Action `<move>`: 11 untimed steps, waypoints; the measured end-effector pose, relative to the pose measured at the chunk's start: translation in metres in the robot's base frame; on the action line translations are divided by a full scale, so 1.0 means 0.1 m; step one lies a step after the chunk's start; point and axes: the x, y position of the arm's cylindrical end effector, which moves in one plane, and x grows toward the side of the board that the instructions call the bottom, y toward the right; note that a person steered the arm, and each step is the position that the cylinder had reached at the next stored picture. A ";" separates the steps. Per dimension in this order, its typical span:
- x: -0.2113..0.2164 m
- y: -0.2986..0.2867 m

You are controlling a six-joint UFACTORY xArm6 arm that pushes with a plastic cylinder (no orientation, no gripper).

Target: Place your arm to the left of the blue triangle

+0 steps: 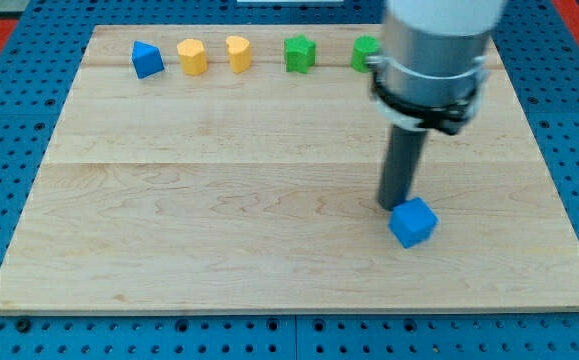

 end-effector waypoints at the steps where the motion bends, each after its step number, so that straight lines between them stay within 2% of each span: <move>1: 0.05 0.19; 3: -0.61 -0.39; 5: -0.63 -1.29; 7: -0.68 -1.34; 9: -0.95 -2.70; 10: -1.30 -3.26; 11: -1.81 -3.40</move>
